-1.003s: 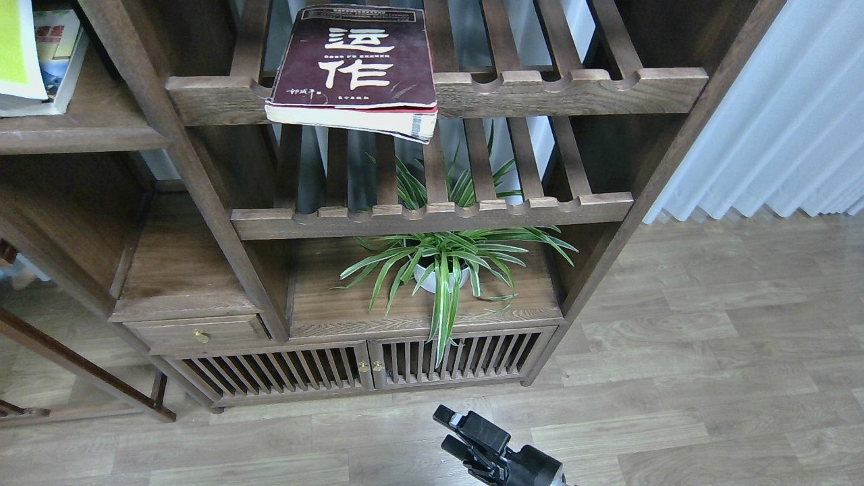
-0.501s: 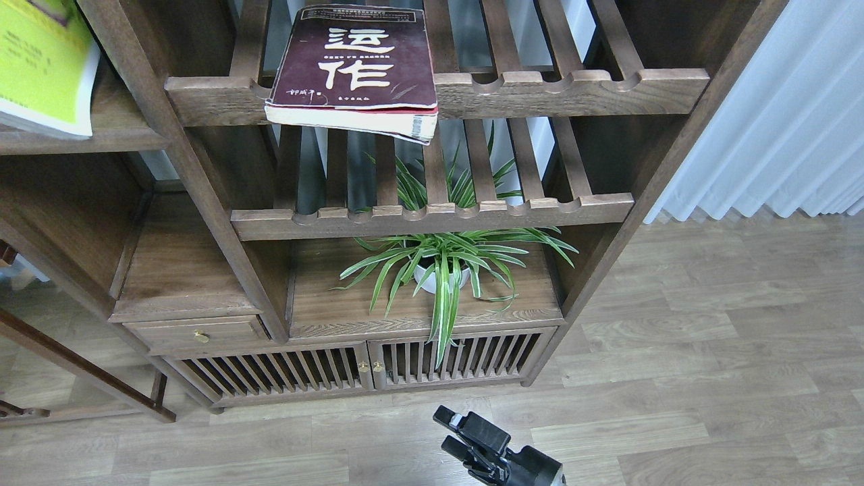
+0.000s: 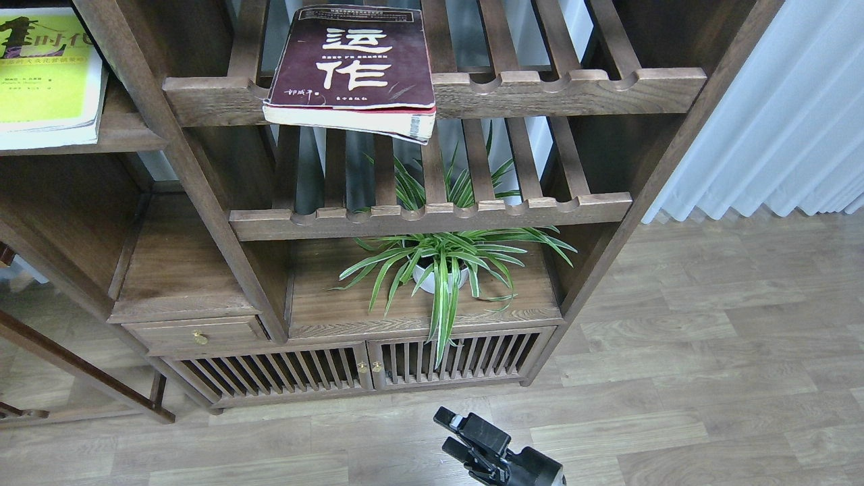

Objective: Organize books on shelf
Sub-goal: 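Place the yellow-green book on the side shelf with the left gripper, then raise the right gripper up toward the maroon book on the top shelf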

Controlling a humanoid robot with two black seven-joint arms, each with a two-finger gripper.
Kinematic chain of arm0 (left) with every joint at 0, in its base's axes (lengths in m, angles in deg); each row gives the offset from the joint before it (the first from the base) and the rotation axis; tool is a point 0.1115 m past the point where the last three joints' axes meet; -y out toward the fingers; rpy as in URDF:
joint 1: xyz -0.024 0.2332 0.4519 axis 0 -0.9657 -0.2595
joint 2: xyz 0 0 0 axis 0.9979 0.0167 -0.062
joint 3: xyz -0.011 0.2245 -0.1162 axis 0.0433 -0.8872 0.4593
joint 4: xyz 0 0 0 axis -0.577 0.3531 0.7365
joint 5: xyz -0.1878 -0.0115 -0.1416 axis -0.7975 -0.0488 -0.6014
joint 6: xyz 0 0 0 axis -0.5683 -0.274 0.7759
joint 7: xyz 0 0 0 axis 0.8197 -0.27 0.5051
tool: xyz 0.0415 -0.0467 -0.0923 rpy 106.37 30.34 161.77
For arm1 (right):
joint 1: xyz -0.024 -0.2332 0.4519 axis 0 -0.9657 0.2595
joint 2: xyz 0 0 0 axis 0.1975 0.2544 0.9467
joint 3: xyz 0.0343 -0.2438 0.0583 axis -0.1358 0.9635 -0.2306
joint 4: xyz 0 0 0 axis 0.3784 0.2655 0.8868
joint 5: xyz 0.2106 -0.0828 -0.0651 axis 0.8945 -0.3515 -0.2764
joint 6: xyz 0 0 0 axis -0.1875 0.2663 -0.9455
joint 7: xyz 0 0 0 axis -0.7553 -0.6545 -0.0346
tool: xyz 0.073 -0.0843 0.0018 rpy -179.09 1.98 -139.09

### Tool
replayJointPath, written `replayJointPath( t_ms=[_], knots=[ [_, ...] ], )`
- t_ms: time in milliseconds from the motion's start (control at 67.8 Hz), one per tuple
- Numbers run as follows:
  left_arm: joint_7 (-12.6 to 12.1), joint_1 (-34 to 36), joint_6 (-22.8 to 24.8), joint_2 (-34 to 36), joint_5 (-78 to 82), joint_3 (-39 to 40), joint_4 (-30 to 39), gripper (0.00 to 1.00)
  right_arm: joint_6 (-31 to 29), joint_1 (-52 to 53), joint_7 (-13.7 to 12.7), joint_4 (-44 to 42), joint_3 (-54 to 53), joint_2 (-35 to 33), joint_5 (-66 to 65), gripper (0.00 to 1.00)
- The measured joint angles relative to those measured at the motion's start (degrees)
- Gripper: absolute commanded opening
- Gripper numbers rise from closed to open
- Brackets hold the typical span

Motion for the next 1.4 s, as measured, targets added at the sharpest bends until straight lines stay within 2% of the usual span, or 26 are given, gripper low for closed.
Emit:
replayJointPath(
  t_ms=[265, 472, 693, 885, 1062, 1180, 1401],
  knots=[
    [-0.3, -0.4, 0.0, 3.0, 0.2, -0.9, 4.5, 1.00, 0.0, 0.0, 0.0, 0.0, -0.3, 0.0, 0.0, 1.00],
    [-1.8, -0.9, 0.0, 9.3, 4.3, -3.1, 5.7, 1.00, 0.0, 0.0, 0.0, 0.1, -0.5, 0.0, 0.0, 1.00],
    [-1.8, -2.0, 0.0, 18.3, 5.4, -12.7, 12.2, 1.00, 0.0, 0.0, 0.0, 0.1, -0.5, 0.0, 0.0, 1.00],
    [-0.8, -2.3, 0.0, 21.8, 5.2, -19.6, 15.4, 1.00, 0.0, 0.0, 0.0, 0.6, -0.8, 0.0, 0.0, 1.00],
    [1.1, -2.9, 0.0, 24.7, 5.0, -25.6, 18.8, 1.00, 0.0, -0.1, 0.0, 1.6, -1.3, 0.0, 0.2, 1.00],
    [2.2, -3.1, 0.0, 30.8, 4.9, -30.5, 26.3, 1.00, 0.0, -0.1, 0.0, 2.2, -2.1, 0.0, 0.3, 1.00],
    [2.6, -3.2, 0.0, 36.5, 4.9, -38.6, 28.8, 1.00, 0.0, -0.2, 0.0, 2.6, -2.3, 0.0, 0.3, 1.00]
  ],
)
